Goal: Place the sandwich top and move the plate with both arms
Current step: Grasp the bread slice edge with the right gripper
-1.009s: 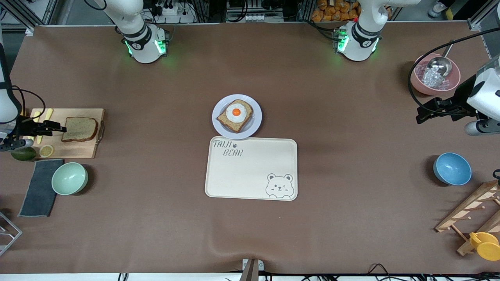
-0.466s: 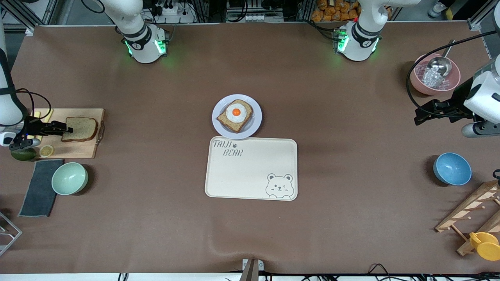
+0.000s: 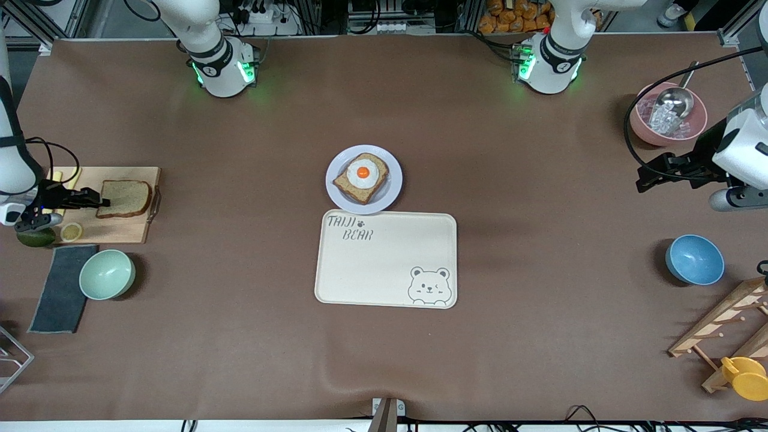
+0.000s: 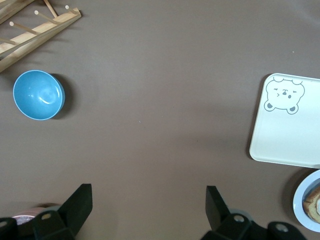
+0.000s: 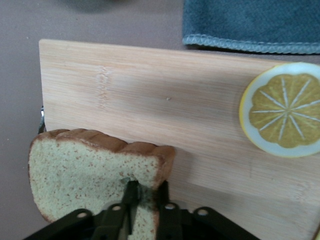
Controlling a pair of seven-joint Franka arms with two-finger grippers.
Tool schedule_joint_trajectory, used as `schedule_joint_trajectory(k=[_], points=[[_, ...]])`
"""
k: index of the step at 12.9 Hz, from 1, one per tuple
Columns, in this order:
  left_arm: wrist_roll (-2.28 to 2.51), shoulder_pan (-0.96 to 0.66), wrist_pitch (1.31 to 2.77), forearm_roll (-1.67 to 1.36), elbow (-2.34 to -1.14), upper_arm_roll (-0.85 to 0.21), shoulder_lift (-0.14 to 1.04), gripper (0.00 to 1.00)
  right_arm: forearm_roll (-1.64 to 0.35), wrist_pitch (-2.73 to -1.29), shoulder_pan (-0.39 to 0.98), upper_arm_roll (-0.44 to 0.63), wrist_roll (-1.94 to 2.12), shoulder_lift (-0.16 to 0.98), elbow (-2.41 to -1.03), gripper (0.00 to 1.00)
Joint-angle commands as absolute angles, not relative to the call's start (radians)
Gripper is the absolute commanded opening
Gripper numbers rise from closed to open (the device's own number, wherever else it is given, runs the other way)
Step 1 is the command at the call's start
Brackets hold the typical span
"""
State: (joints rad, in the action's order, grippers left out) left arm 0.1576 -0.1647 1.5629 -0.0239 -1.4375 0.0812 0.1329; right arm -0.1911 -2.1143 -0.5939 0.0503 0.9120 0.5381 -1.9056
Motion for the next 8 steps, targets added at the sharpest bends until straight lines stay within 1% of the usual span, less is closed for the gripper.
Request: schedule_joint_trajectory(k=[1, 4, 8], points=[[0.173, -0.166, 1.568, -0.043, -1.442, 0.08, 0.123, 1.0, -0.221, -2.114, -0.62, 0.029, 0.939, 0.538, -1.911, 0.0], [0.173, -0.166, 1.569, -0.043, -1.442, 0.08, 0.123, 1.0, -0.225, -2.059, -0.621, 0.021, 0.933, 0.525, -1.884, 0.0], [0.173, -0.164, 1.569, -0.043, -1.442, 0.08, 0.123, 1.0, -0.293, -1.829, -0.612, 0.02, 0.922, 0.522, -1.774, 0.0]])
